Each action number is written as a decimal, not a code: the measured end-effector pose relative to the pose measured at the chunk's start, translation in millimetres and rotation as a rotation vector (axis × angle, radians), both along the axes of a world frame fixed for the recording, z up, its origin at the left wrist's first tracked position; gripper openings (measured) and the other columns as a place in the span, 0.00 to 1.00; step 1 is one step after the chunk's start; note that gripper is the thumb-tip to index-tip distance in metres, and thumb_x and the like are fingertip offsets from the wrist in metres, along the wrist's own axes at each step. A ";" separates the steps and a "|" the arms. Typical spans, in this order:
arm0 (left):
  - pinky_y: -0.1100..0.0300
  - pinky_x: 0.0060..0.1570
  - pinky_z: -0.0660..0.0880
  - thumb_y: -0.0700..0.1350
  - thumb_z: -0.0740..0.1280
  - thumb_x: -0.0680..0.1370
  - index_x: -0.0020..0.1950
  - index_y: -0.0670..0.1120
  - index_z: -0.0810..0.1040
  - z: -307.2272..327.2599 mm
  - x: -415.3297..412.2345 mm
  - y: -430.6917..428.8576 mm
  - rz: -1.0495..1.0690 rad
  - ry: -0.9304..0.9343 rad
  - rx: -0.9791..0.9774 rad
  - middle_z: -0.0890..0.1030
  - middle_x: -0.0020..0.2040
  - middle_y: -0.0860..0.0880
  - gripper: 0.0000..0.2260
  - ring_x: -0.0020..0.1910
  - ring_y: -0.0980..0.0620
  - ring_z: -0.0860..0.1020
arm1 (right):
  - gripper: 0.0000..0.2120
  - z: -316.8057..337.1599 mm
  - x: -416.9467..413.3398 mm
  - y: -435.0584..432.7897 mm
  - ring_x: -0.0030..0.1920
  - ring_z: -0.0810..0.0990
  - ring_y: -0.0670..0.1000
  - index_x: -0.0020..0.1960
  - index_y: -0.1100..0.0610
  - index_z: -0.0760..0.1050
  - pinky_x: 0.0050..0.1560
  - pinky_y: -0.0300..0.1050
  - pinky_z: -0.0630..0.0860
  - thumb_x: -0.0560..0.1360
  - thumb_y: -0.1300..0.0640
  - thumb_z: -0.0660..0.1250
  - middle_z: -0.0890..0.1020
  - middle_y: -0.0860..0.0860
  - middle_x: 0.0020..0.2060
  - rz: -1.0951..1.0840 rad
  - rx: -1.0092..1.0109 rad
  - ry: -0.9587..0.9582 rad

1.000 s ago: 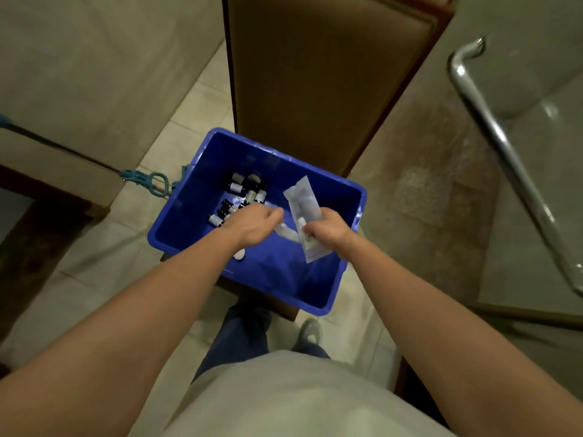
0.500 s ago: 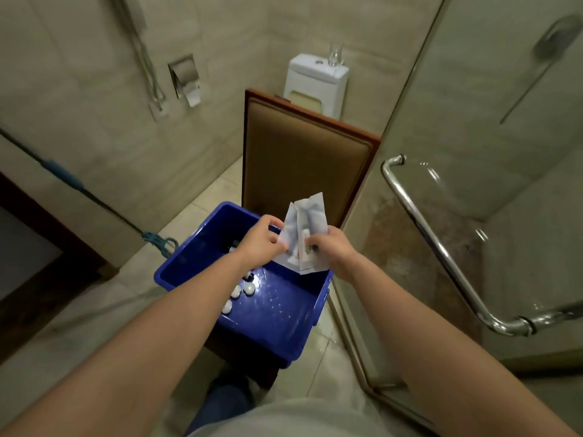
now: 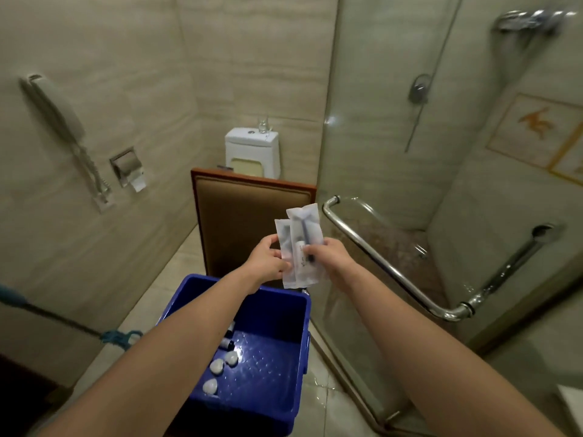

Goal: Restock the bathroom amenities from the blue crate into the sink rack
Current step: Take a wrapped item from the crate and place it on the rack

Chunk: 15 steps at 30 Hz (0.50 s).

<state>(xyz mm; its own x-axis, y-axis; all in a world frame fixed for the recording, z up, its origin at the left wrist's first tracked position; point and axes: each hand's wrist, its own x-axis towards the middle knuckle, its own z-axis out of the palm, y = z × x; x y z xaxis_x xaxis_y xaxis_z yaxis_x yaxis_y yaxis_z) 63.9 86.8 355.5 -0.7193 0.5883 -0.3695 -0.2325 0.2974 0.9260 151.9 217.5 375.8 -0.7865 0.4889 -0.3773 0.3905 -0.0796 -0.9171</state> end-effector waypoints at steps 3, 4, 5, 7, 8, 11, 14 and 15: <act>0.53 0.45 0.81 0.29 0.69 0.74 0.75 0.48 0.61 11.3 0.2 12.7 -0.130 0.014 0.003 0.82 0.54 0.44 0.34 0.52 0.49 0.82 | 0.13 8.1 10.3 5.8 0.52 0.83 0.57 0.61 0.61 0.75 0.50 0.51 0.81 0.76 0.63 0.66 0.82 0.58 0.52 -0.080 -0.003 0.000; 0.54 0.45 0.81 0.29 0.69 0.73 0.74 0.47 0.63 14.5 0.8 15.0 -0.172 0.020 0.005 0.82 0.53 0.44 0.33 0.51 0.49 0.83 | 0.14 10.0 14.9 6.5 0.53 0.82 0.58 0.61 0.61 0.75 0.53 0.53 0.81 0.76 0.63 0.66 0.82 0.59 0.54 -0.101 -0.002 0.003; 0.54 0.44 0.81 0.29 0.70 0.73 0.73 0.47 0.65 17.2 1.8 16.3 -0.215 0.032 0.009 0.83 0.53 0.44 0.31 0.51 0.49 0.83 | 0.14 11.2 20.0 6.9 0.54 0.82 0.58 0.62 0.62 0.75 0.55 0.54 0.80 0.76 0.63 0.66 0.82 0.60 0.55 -0.126 0.001 0.005; 0.57 0.43 0.81 0.30 0.71 0.73 0.70 0.46 0.68 21.9 5.8 17.8 -0.308 0.069 0.013 0.83 0.52 0.43 0.29 0.49 0.48 0.84 | 0.14 13.3 32.6 5.6 0.55 0.82 0.59 0.63 0.61 0.74 0.57 0.57 0.79 0.77 0.63 0.66 0.81 0.60 0.55 -0.175 -0.008 0.000; 0.58 0.42 0.81 0.30 0.71 0.72 0.68 0.47 0.70 23.4 8.6 18.1 -0.351 0.085 0.011 0.84 0.51 0.43 0.27 0.49 0.48 0.84 | 0.14 14.2 40.3 3.6 0.56 0.81 0.60 0.63 0.61 0.74 0.58 0.59 0.78 0.77 0.63 0.66 0.81 0.60 0.56 -0.190 -0.028 -0.003; 0.56 0.45 0.82 0.29 0.71 0.72 0.65 0.48 0.73 25.8 21.6 19.4 -0.487 0.127 0.014 0.84 0.51 0.42 0.25 0.49 0.47 0.84 | 0.15 15.2 66.9 -5.7 0.58 0.81 0.60 0.64 0.62 0.73 0.60 0.58 0.77 0.78 0.63 0.65 0.81 0.61 0.57 -0.242 -0.064 -0.006; 0.51 0.54 0.80 0.31 0.72 0.72 0.66 0.48 0.74 26.1 42.6 25.8 -0.635 0.198 0.025 0.84 0.50 0.40 0.25 0.51 0.45 0.83 | 0.17 15.2 100.9 -17.4 0.55 0.82 0.56 0.65 0.61 0.73 0.53 0.50 0.80 0.76 0.64 0.66 0.81 0.60 0.57 -0.335 -0.039 -0.002; 0.50 0.56 0.79 0.32 0.72 0.72 0.67 0.47 0.75 25.9 51.3 28.1 -0.680 0.217 0.031 0.85 0.50 0.41 0.25 0.51 0.45 0.83 | 0.18 14.7 113.5 -21.2 0.54 0.82 0.56 0.64 0.61 0.73 0.53 0.50 0.80 0.75 0.64 0.67 0.81 0.60 0.57 -0.384 -0.022 0.004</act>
